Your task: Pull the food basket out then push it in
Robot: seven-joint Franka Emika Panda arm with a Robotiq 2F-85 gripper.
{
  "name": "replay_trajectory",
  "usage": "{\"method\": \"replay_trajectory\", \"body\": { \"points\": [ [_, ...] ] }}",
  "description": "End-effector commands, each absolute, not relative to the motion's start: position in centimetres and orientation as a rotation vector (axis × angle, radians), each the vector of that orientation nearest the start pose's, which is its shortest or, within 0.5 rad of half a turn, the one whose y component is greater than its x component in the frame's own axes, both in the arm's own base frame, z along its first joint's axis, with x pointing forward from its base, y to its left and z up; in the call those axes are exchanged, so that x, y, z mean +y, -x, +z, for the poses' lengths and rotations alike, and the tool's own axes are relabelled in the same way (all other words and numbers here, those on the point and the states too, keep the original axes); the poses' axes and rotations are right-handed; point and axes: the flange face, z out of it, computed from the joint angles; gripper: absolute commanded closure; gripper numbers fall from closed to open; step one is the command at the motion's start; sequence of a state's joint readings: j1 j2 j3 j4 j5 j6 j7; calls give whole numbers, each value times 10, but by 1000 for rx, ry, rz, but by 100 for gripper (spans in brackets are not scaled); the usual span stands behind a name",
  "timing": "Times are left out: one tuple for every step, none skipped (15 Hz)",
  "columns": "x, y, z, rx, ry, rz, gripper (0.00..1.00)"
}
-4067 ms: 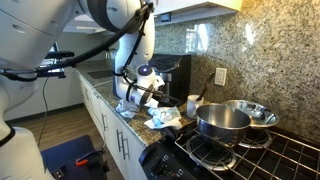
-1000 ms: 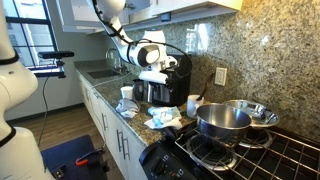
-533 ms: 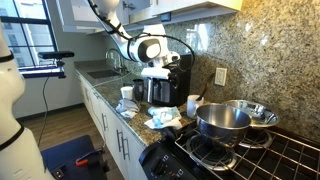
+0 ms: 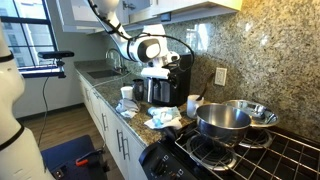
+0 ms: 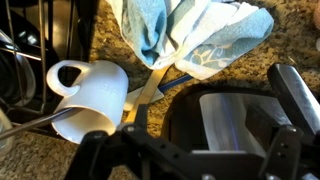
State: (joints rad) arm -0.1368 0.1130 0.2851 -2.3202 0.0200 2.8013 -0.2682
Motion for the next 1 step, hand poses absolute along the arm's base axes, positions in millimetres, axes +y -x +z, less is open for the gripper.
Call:
{"method": "replay_trajectory", "body": {
  "points": [
    [80, -545, 334, -595, 3011, -581, 0]
  ]
}}
